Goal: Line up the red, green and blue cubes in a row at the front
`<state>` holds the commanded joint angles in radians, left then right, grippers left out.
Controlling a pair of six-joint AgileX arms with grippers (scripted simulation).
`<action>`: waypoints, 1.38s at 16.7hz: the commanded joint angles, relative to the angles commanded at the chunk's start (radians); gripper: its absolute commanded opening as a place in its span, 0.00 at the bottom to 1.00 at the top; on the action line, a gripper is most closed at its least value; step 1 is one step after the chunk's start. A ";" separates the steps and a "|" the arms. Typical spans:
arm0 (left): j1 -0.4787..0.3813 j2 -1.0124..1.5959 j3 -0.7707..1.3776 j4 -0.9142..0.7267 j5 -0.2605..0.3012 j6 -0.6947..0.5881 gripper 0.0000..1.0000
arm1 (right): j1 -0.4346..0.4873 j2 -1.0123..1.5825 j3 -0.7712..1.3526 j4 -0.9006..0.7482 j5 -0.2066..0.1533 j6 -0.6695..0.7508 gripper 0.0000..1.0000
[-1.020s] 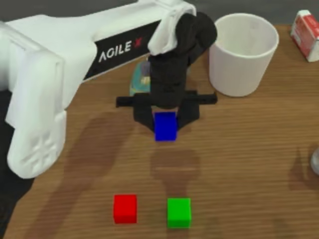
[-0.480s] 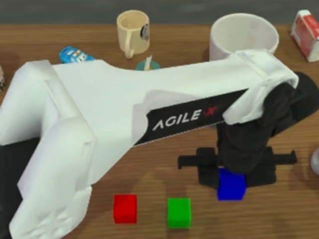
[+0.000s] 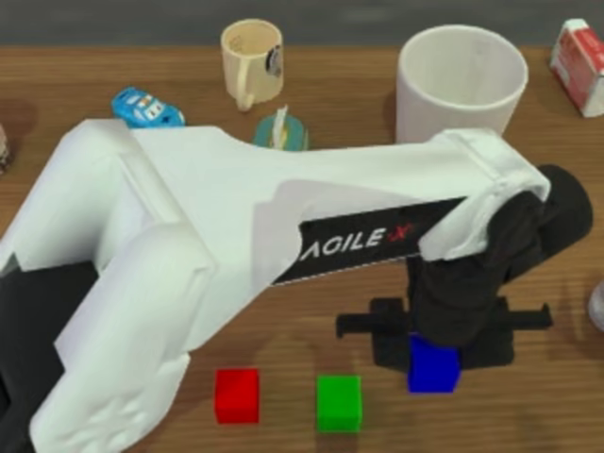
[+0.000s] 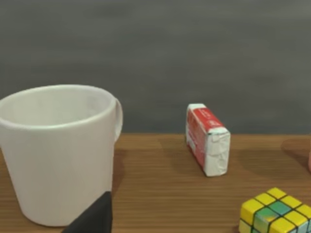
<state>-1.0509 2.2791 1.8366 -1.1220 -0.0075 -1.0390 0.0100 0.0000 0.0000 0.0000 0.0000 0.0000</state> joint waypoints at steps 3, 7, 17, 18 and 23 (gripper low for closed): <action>-0.001 0.022 -0.077 0.107 0.001 -0.002 0.00 | 0.000 0.000 0.000 0.000 0.000 0.000 1.00; -0.003 0.031 -0.099 0.131 0.001 -0.003 0.00 | 0.000 0.000 0.000 0.000 0.000 0.000 1.00; -0.003 0.031 -0.099 0.131 0.001 -0.003 0.68 | 0.000 0.000 0.000 0.000 0.000 0.000 1.00; -0.003 0.031 -0.099 0.131 0.001 -0.003 0.75 | 0.000 0.000 0.000 0.000 0.000 0.000 1.00; -0.003 0.031 -0.099 0.131 0.001 -0.003 1.00 | 0.000 0.000 0.000 0.000 0.000 0.000 1.00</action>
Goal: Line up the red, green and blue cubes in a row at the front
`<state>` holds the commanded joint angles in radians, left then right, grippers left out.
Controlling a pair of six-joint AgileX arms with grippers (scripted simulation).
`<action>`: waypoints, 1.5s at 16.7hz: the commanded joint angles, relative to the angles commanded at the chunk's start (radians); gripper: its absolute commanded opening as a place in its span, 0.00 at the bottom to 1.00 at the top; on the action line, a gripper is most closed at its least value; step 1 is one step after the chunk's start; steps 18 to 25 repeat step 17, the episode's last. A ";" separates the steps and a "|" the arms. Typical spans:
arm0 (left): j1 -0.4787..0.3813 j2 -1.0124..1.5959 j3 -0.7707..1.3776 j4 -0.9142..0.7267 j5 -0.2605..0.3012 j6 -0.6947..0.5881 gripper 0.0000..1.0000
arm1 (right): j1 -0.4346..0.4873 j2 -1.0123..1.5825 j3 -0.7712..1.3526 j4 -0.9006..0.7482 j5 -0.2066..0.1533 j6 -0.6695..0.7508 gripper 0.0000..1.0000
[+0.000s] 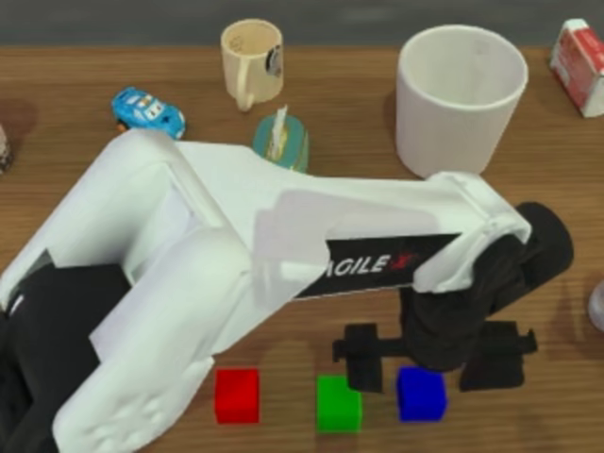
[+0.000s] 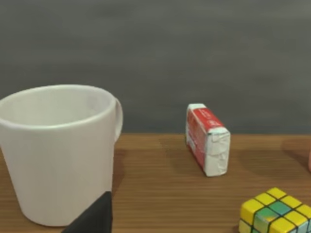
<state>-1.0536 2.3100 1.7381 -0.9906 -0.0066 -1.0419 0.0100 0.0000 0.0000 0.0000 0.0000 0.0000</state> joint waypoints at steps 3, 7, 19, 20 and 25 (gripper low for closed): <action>0.000 0.000 0.000 0.000 0.000 0.000 1.00 | 0.000 0.000 0.000 0.000 0.000 0.000 1.00; 0.002 -0.001 0.000 0.000 0.000 0.000 1.00 | 0.000 0.000 0.000 0.000 0.000 0.000 1.00; 0.019 -0.067 0.172 -0.238 -0.001 -0.004 1.00 | 0.000 0.000 0.000 0.000 0.000 0.000 1.00; 0.019 -0.067 0.172 -0.238 -0.001 -0.004 1.00 | 0.000 0.000 0.000 0.000 0.000 0.000 1.00; 0.019 -0.067 0.172 -0.238 -0.001 -0.004 1.00 | 0.000 0.000 0.000 0.000 0.000 0.000 1.00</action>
